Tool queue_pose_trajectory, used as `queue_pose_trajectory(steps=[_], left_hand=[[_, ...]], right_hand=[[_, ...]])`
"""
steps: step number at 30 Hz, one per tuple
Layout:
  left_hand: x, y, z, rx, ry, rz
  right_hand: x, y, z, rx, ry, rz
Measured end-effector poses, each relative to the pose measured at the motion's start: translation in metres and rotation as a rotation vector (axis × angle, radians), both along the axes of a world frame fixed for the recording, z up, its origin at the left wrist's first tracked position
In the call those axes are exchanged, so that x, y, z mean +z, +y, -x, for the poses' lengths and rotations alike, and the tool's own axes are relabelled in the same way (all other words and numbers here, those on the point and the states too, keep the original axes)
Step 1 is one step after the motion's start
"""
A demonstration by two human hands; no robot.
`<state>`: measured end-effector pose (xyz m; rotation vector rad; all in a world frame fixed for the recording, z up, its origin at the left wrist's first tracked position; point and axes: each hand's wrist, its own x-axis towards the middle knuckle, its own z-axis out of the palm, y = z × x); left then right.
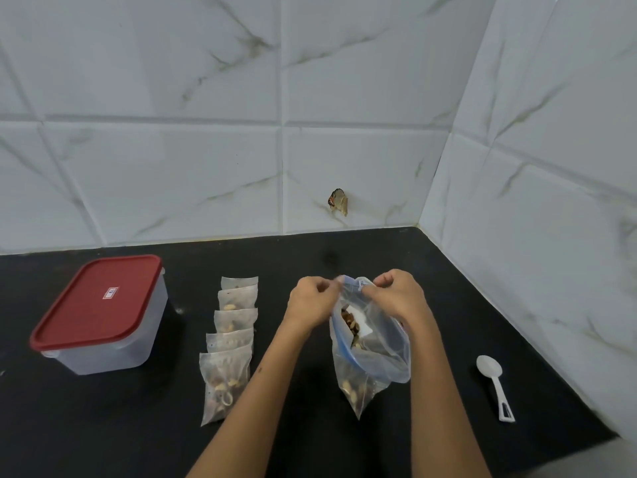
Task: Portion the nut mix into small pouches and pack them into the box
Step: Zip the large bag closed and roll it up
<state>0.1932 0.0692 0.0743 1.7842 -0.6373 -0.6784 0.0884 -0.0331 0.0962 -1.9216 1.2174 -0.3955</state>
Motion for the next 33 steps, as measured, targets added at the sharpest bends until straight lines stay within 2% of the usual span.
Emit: queue_pose_trajectory(steps=[2, 5, 11, 17, 21, 23, 26, 28, 30, 33], left_hand=[[0.004, 0.001, -0.001, -0.002, 0.214, 0.035], [0.009, 0.004, -0.003, -0.013, 0.381, 0.043], [0.011, 0.007, -0.009, -0.066, 0.413, 0.012], [0.011, 0.004, -0.015, -0.225, 0.217, -0.122], [0.013, 0.003, -0.016, -0.251, 0.072, -0.156], [0.010, 0.002, -0.013, -0.202, -0.121, -0.104], [0.003, -0.001, -0.005, -0.068, -0.551, -0.115], [-0.002, -0.003, -0.003, -0.013, -0.700, -0.113], [-0.008, -0.004, -0.004, -0.009, -0.712, -0.090], [-0.012, -0.005, -0.003, -0.045, -0.524, -0.035]], right_hand=[[0.008, 0.001, 0.002, 0.007, -0.042, -0.133], [0.016, -0.003, 0.007, 0.005, -0.014, -0.219], [0.020, -0.010, 0.016, 0.061, -0.006, -0.239], [0.024, -0.011, 0.010, 0.106, 0.093, -0.151], [0.023, -0.013, 0.006, 0.100, 0.051, -0.108], [0.020, -0.014, 0.005, 0.074, 0.029, -0.057], [0.015, -0.012, 0.002, 0.011, 0.022, 0.044], [0.013, -0.011, 0.001, -0.032, 0.030, 0.116], [0.011, -0.010, 0.002, -0.069, 0.054, 0.174], [0.005, -0.007, 0.002, -0.086, 0.091, 0.298]])
